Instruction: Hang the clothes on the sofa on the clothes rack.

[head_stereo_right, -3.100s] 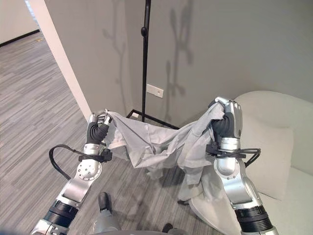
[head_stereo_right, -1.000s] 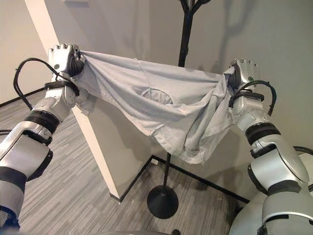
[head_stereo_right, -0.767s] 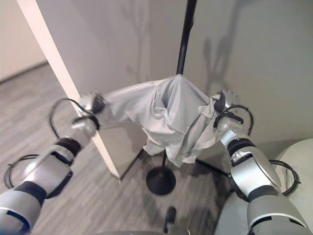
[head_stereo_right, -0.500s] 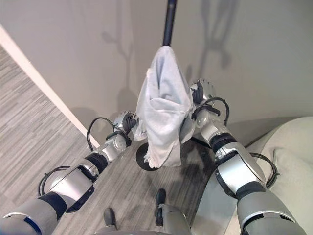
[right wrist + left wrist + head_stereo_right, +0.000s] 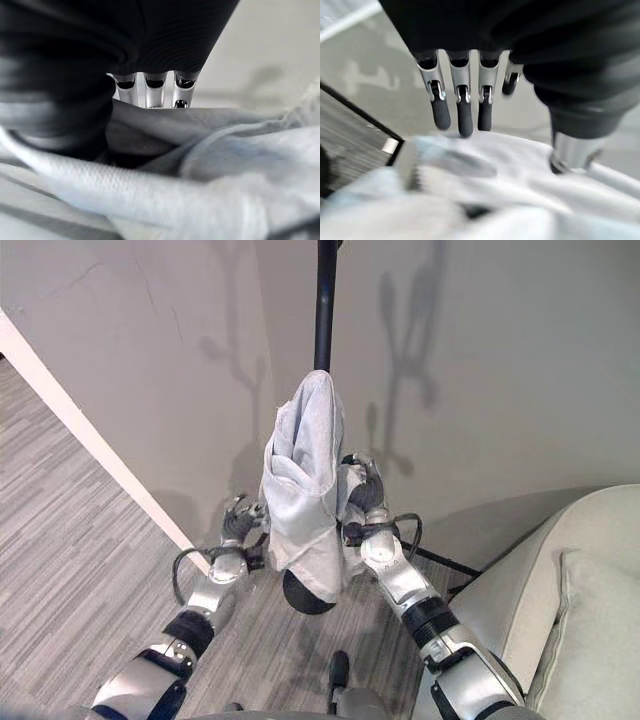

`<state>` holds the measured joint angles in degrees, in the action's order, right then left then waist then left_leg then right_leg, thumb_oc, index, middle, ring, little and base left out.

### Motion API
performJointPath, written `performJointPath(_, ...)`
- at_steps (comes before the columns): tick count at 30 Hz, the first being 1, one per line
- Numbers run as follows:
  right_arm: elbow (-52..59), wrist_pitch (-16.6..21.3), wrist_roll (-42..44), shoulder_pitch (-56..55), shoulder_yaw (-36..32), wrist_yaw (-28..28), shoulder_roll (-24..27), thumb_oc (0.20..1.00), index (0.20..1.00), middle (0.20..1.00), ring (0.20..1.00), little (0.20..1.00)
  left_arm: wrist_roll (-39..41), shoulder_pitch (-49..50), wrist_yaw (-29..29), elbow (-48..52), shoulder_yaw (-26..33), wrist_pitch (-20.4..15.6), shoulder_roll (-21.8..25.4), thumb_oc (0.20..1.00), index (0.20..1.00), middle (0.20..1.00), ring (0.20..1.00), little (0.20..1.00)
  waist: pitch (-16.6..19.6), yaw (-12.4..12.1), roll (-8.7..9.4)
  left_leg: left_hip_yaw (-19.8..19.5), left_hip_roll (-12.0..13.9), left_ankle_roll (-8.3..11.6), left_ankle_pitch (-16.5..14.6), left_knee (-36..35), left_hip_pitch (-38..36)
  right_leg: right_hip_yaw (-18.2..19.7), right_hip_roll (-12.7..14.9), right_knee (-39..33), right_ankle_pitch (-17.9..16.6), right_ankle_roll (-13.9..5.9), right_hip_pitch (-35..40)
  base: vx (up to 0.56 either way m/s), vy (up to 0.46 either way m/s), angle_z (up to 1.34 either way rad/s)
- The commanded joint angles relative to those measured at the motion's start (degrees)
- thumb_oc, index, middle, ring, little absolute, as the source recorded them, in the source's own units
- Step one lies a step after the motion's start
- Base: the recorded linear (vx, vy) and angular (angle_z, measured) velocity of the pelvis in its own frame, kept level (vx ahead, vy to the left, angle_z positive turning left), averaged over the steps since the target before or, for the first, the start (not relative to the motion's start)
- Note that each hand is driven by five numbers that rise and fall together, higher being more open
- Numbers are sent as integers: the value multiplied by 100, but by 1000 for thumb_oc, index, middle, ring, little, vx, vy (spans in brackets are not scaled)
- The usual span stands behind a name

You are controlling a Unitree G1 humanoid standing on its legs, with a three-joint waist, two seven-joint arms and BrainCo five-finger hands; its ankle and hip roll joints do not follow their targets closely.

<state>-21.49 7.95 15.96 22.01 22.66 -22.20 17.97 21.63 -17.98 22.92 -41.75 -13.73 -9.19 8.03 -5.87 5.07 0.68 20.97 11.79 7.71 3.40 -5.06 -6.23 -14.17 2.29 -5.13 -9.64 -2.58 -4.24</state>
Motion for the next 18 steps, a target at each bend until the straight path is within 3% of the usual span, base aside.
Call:
performJointPath(1,86,482,293,273,-296,85,-29,1000,1000,1000,1000,1000,81,-251,-120,112,-98,-323,243,1000,1000,1000,1000,1000,133,-97,271,52,-286,-149,-422,563,199,-33,533,41,536,-457,125,0,0,8)
performJointPath(3,116,530,376,34,-555,50,-11,1000,1000,1000,1000,1000,-56,35,-174,-41,129,-320,376,1000,1000,1000,1000,1000,180,-137,257,30,-294,-153,-427,570,150,-51,533,42,550,-456,191,29,12,0)
performJointPath(4,136,593,442,-614,-1102,75,70,1000,1000,1000,1000,1000,-196,666,-398,-550,581,-299,598,1000,1000,1000,1000,1000,299,-197,223,-27,-315,-166,-454,601,53,-120,539,57,596,-455,320,59,24,-1)
performJointPath(10,-343,714,1164,-1408,-1741,216,-162,1000,1000,1000,1000,1000,59,1381,-924,-1333,1003,-187,582,1000,1000,1000,1000,1000,356,-249,192,-101,-334,-185,-484,637,-15,-199,547,81,647,-449,447,9,11,6)
performJointPath(13,-1662,758,1963,-1580,-2113,307,-548,1000,1000,1000,1000,1000,346,1551,-1261,-2336,1273,-4,371,1000,1000,1000,1000,1000,365,-289,183,-165,-340,-197,-520,678,-21,-269,555,98,682,-441,508,-6,19,9)
performJointPath(18,-4399,371,3170,-1361,-2655,712,-1005,1000,1000,1000,1000,1000,528,1643,-1623,-3668,1708,261,195,1000,1000,1000,1000,1000,402,-393,193,-257,-350,-194,-615,705,-48,-362,549,100,729,-428,611,3,10,5)
